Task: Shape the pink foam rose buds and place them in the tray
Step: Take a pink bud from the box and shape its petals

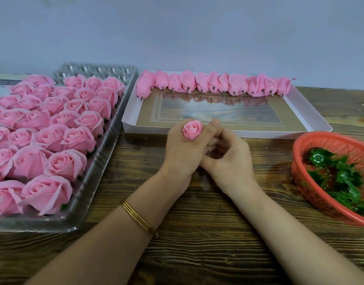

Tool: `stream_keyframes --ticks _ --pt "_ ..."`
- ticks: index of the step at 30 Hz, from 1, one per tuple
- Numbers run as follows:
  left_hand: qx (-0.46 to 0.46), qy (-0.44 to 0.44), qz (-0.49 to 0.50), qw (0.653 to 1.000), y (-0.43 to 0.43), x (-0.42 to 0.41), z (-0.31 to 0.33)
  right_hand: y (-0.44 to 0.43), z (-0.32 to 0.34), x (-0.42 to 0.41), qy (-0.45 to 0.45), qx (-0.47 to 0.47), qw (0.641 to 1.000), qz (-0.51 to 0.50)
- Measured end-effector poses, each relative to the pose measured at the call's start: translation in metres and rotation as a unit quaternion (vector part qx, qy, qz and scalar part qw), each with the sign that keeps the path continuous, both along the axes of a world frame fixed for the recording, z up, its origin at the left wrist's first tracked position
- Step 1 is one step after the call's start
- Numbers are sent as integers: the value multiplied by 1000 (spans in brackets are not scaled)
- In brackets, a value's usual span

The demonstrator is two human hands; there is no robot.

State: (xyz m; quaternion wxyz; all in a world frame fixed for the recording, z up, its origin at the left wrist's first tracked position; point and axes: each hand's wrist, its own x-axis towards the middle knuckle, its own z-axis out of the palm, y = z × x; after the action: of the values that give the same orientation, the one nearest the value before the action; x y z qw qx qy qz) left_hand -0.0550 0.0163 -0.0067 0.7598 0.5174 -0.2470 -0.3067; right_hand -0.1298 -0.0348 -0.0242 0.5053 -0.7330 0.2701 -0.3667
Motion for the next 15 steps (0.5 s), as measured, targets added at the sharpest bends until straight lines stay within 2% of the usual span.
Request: stream_keyframes --ticks 4,8,15 --pt "-1 16 -7 1000 0 2 -1 2 2 -1 15 -26 1000 8" --pt "7 6 -21 1000 -2 3 -2 0 3 -1 -6 -11 999 35" --pt "-2 12 -74 997 1 11 0 -11 0 -4 -32 87 988 120"
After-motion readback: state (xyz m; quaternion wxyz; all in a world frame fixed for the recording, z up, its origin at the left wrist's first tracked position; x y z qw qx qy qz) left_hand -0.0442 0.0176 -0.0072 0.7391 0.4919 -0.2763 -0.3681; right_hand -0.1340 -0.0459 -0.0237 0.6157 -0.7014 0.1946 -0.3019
